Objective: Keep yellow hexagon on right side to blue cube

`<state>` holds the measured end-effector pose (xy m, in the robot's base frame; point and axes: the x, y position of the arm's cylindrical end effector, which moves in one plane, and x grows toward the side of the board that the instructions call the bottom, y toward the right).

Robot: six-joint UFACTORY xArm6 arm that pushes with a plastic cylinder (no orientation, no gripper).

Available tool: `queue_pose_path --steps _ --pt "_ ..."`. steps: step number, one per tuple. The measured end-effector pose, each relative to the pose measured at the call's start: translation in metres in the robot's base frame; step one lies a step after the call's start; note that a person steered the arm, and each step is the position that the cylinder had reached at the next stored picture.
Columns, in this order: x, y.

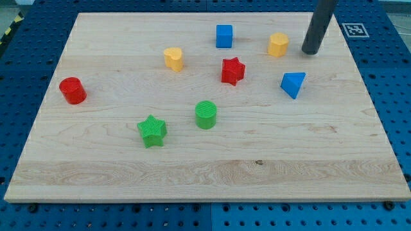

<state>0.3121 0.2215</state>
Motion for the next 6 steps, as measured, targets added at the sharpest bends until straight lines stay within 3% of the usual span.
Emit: queue_pose_path --steps 2,6 --pt "-0.011 -0.007" --pt "0.006 -0.051"
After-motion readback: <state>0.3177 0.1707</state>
